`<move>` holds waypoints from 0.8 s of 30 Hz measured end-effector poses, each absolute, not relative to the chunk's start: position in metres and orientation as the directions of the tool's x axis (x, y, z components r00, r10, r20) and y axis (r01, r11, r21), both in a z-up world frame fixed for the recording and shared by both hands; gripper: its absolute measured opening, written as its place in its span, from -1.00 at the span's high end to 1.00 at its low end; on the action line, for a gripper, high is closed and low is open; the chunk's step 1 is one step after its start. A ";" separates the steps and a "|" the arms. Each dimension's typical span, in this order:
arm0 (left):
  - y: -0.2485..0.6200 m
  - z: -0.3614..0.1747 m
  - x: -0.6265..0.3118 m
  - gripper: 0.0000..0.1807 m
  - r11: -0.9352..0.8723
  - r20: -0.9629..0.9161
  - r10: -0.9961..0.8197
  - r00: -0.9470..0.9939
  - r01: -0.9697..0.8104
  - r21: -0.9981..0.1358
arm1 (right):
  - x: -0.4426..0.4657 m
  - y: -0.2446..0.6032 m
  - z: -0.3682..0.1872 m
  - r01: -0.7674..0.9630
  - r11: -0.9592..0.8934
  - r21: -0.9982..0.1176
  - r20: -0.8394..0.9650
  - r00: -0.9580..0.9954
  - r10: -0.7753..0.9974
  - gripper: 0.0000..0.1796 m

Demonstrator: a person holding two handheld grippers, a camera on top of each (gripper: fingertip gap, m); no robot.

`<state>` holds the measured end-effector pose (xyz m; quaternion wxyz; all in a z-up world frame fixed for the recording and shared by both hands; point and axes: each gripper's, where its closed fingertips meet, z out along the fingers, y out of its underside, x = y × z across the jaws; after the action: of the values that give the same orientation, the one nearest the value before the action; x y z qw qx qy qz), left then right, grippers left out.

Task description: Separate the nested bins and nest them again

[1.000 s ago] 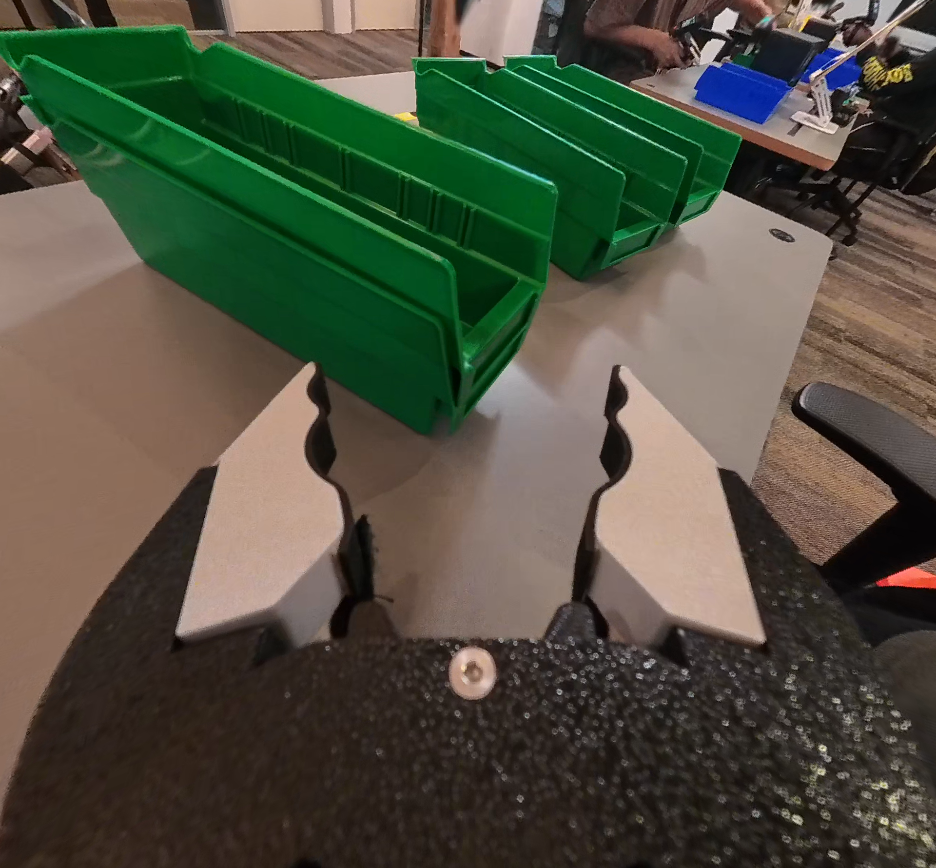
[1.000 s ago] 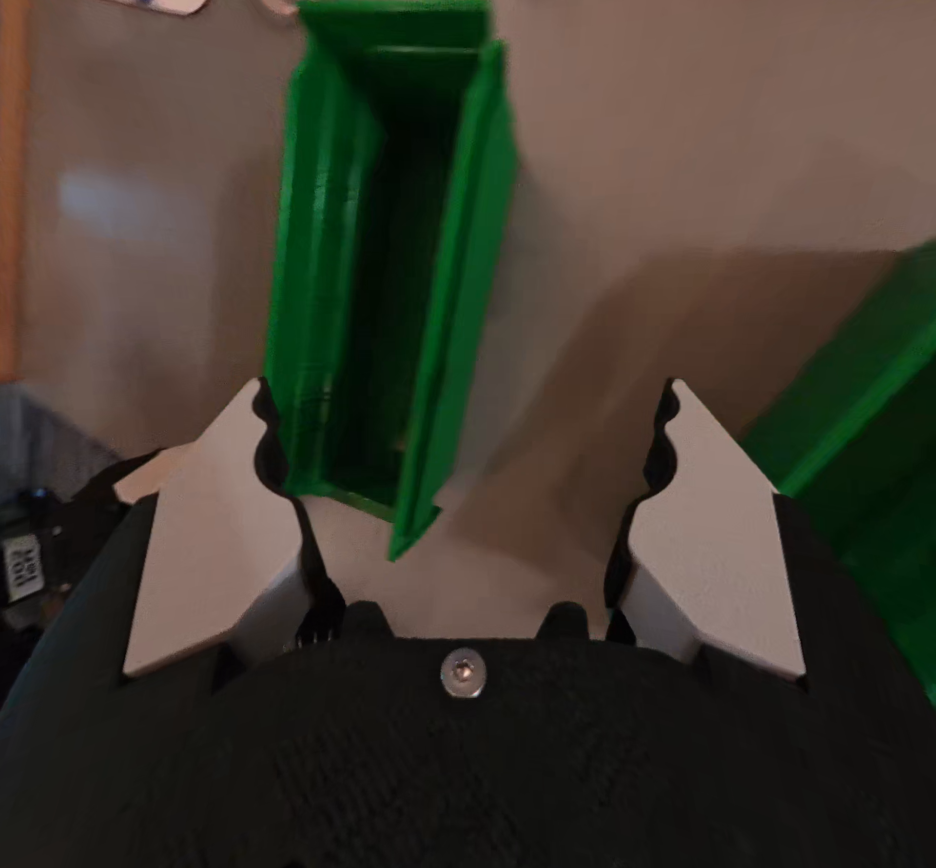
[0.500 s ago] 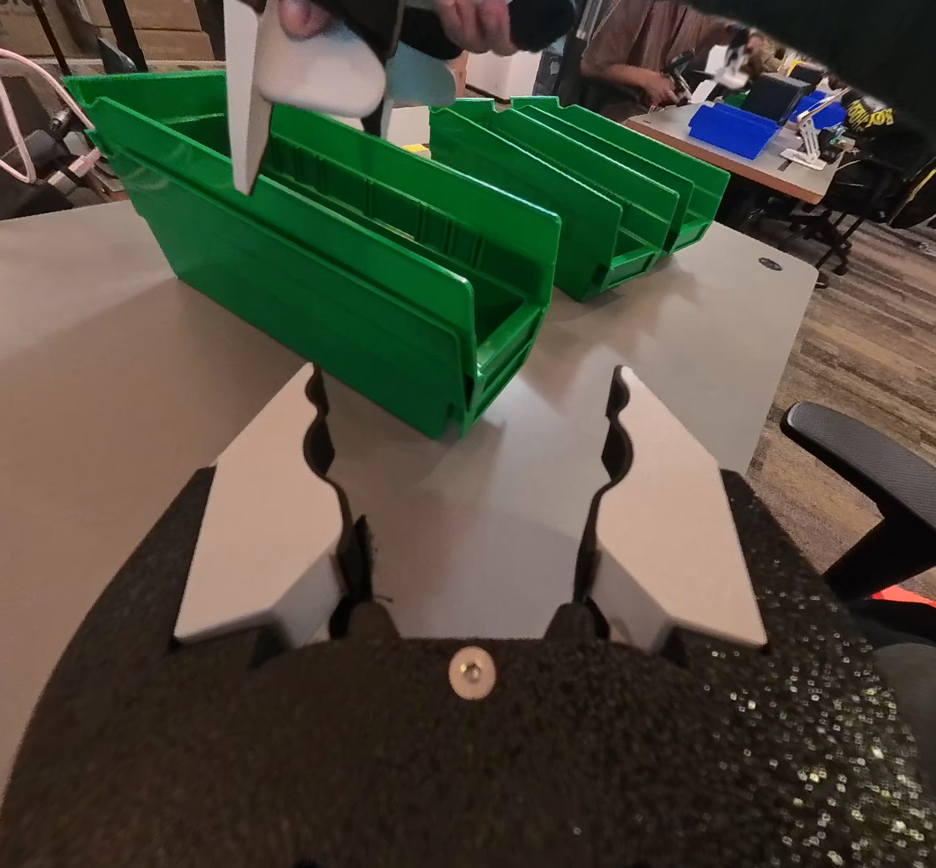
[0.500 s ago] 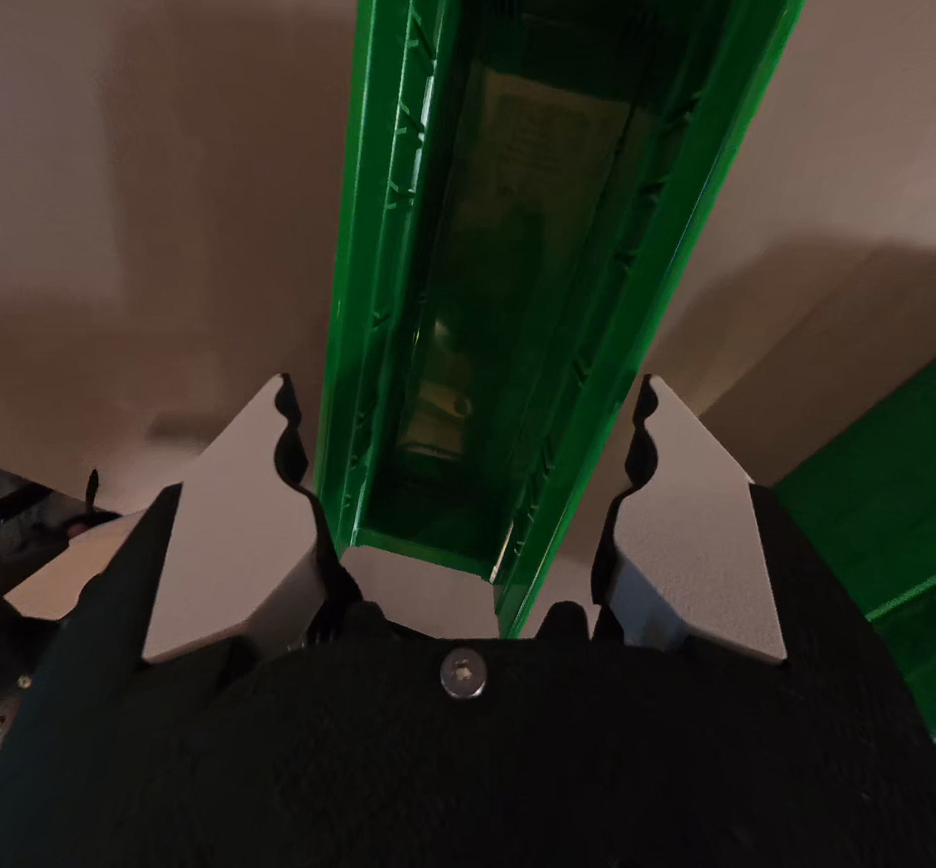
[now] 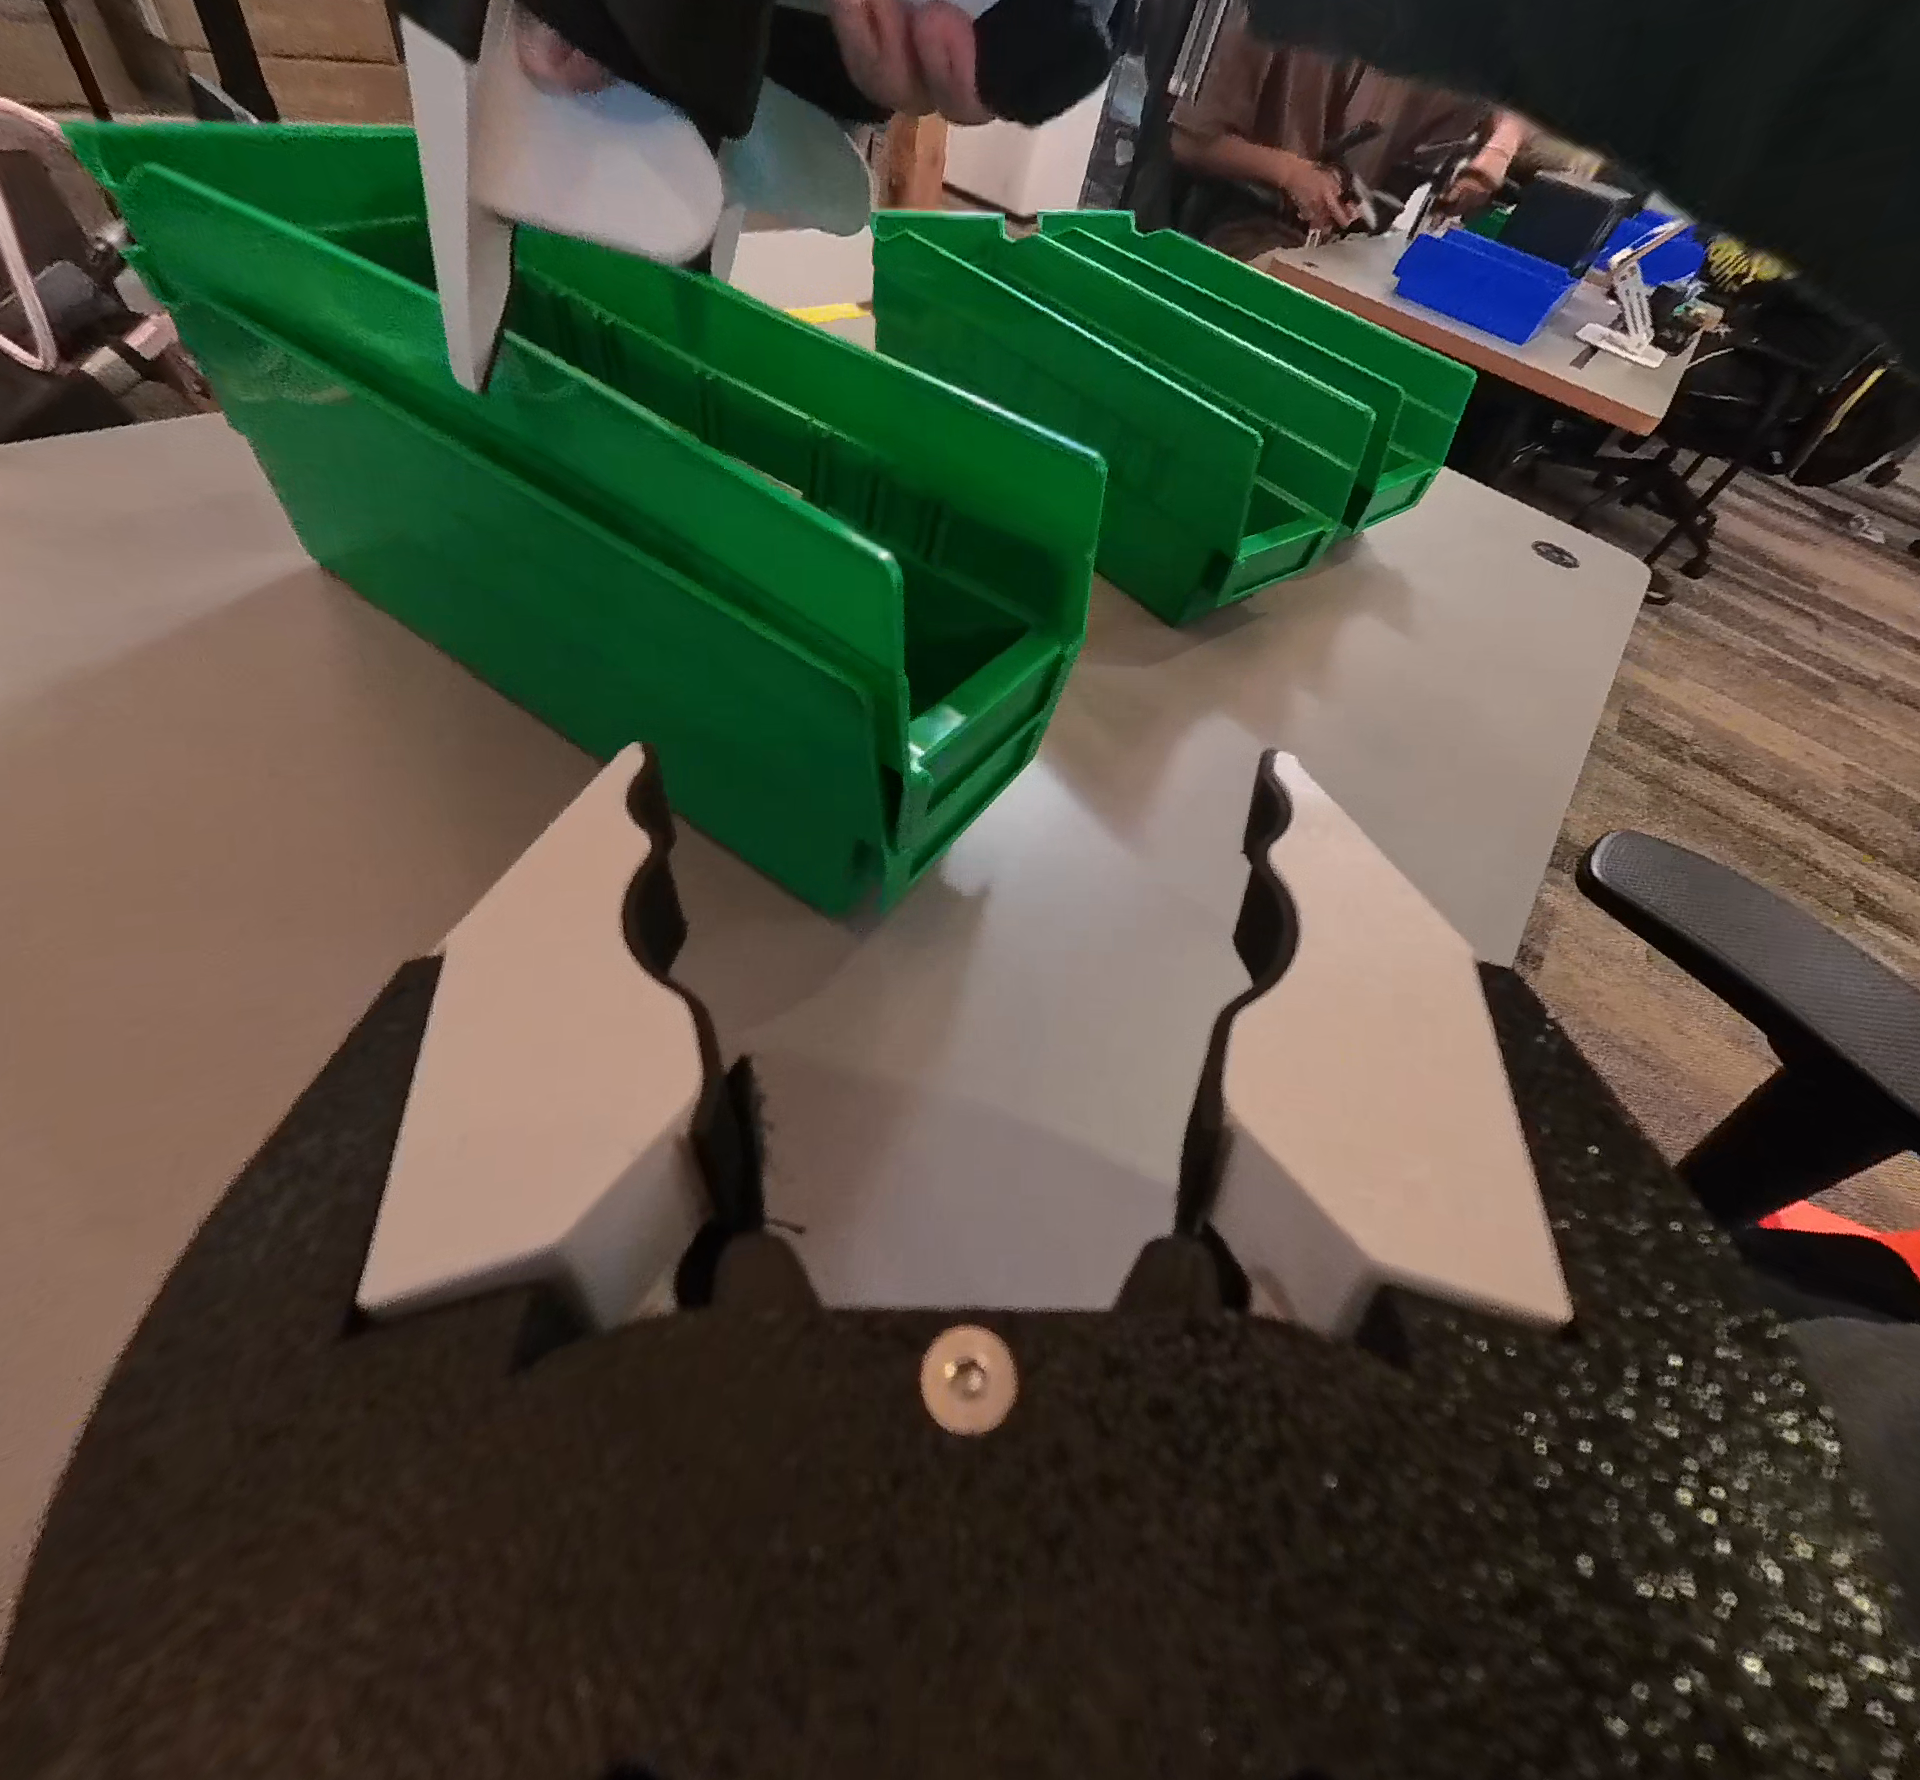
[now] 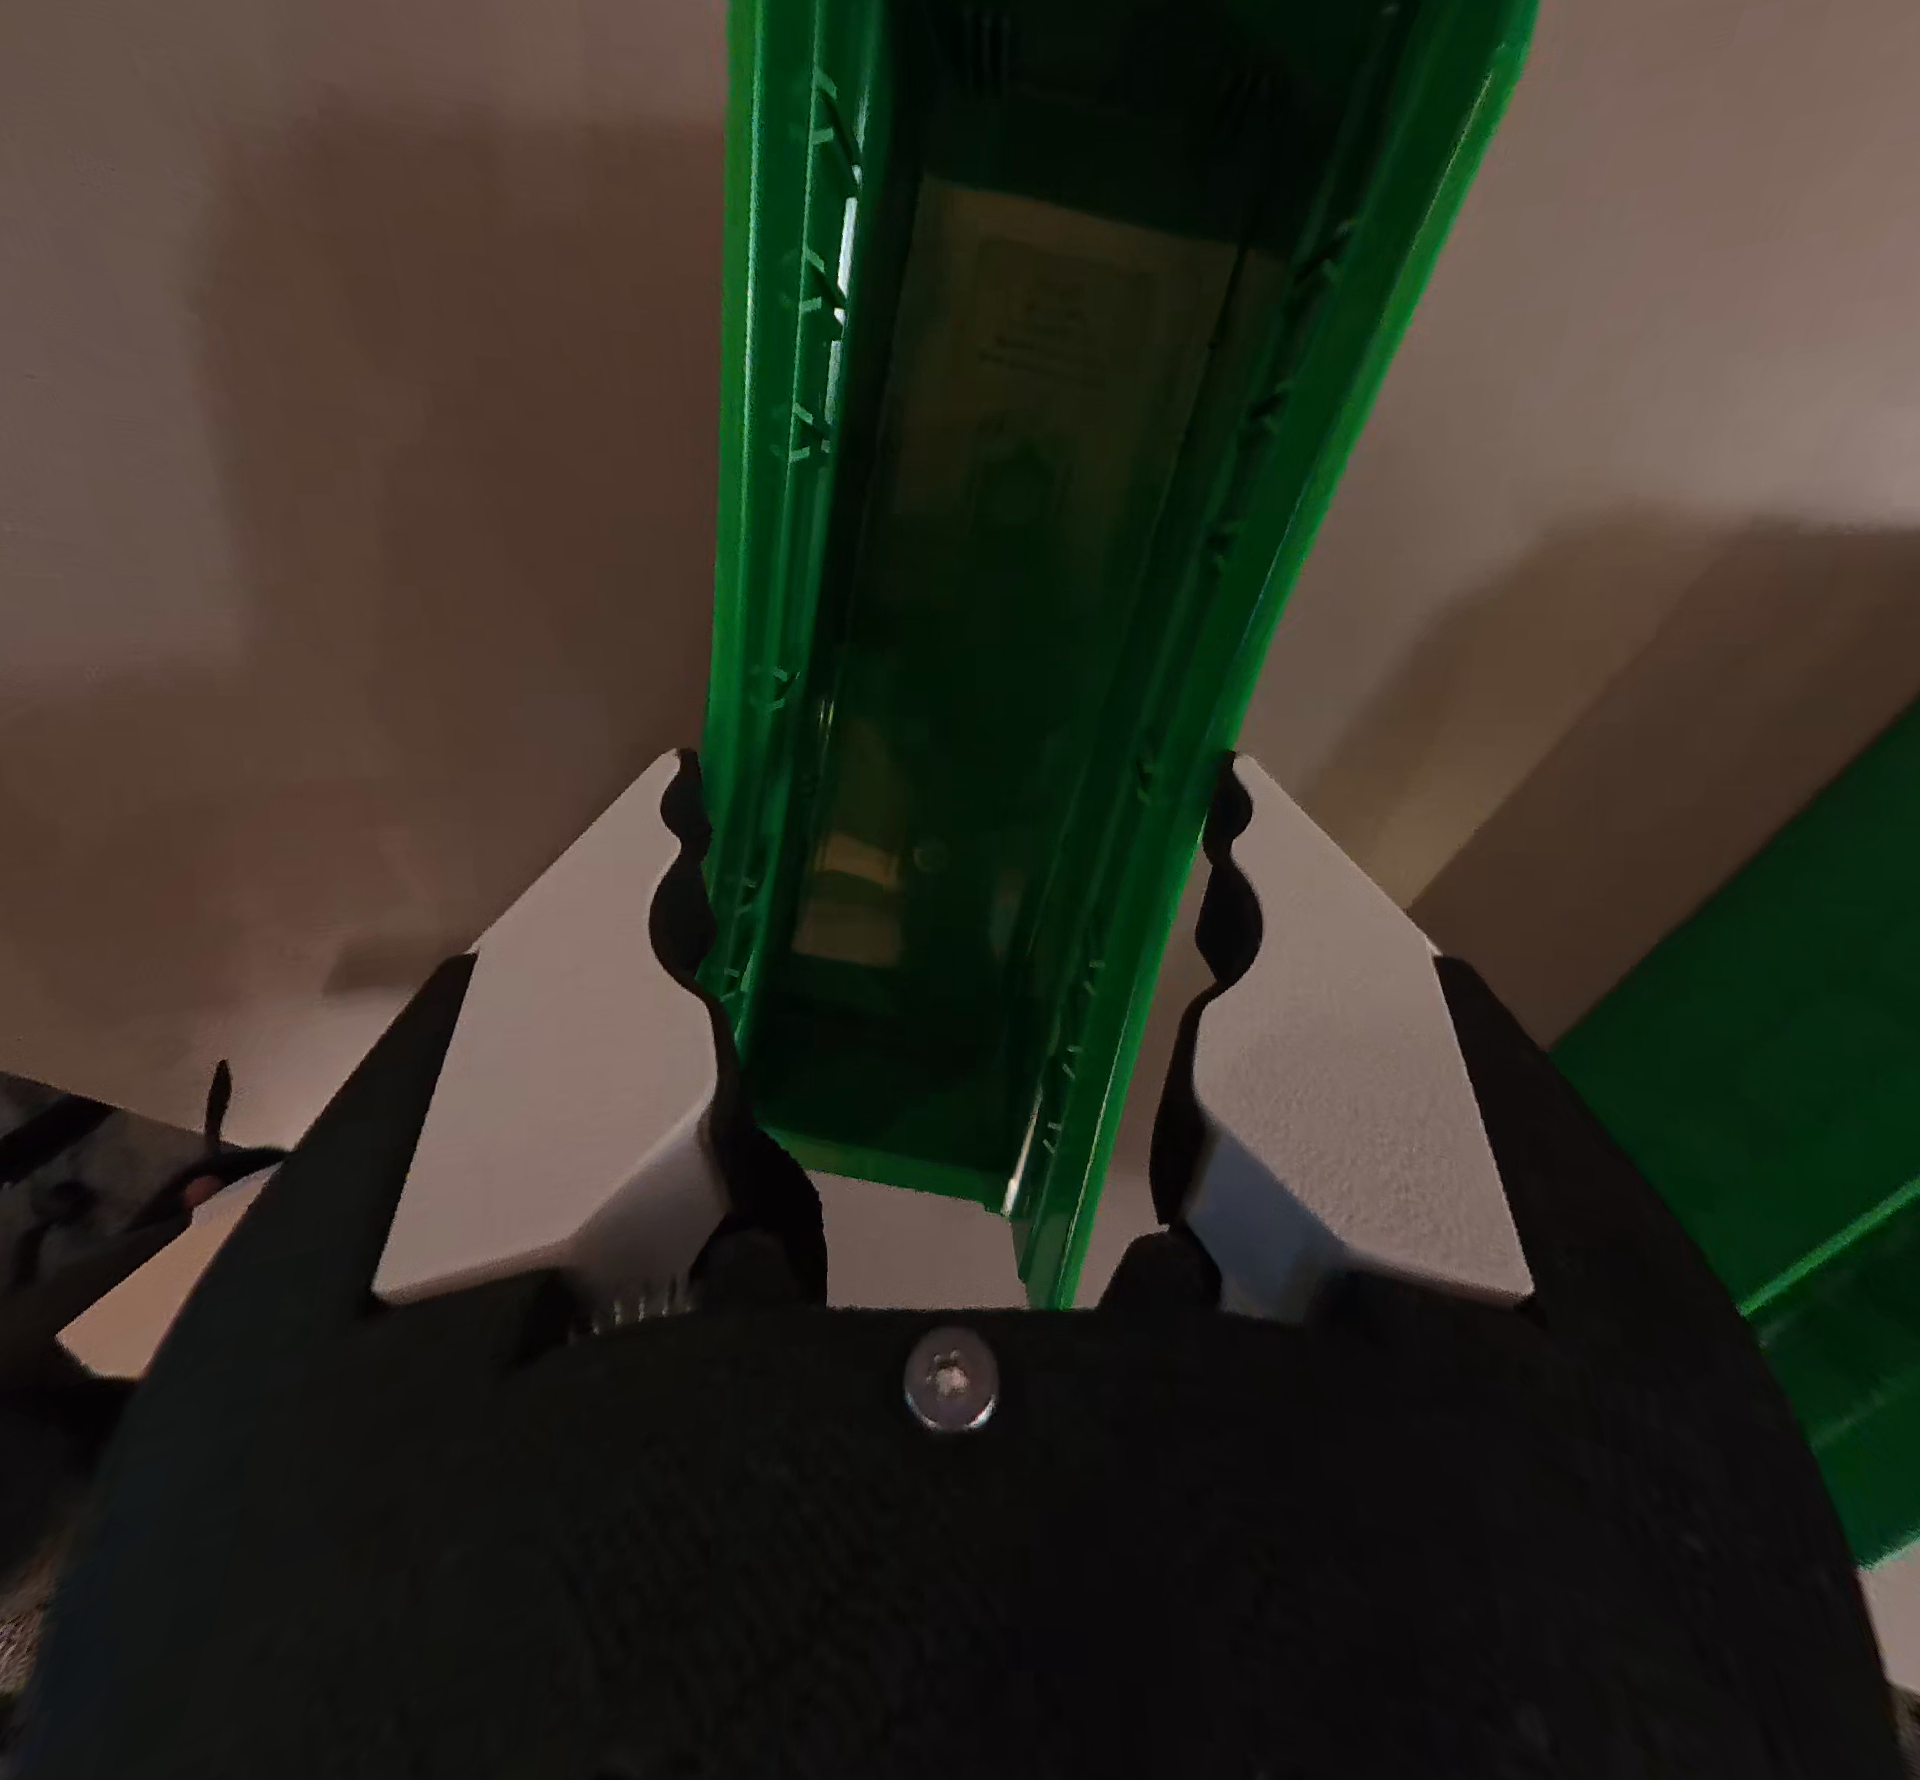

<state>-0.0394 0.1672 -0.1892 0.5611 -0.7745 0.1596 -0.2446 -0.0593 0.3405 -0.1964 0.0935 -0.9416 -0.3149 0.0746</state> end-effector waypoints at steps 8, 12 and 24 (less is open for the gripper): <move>0.169 -0.191 -0.042 -0.20 -0.326 0.210 -0.516 0.830 0.037 -0.945 | -0.060 0.340 -0.173 0.578 -0.781 -0.235 -0.061 0.793 0.606 -0.08; 0.169 -0.193 -0.040 -0.20 -0.331 0.207 -0.520 0.829 0.028 -0.943 | -0.059 0.339 -0.147 0.579 -0.771 -0.265 -0.071 0.786 0.614 -0.09; 0.169 -0.194 -0.039 -0.20 -0.331 0.202 -0.517 0.832 0.023 -0.943 | 0.017 0.372 -0.075 0.433 -0.822 -0.370 -0.149 0.846 0.512 -0.10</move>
<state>-0.0389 0.1690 -0.1937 0.5564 -0.7788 0.1583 -0.2426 0.0174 0.3718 -0.0749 0.1635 -0.9467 -0.2495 0.1218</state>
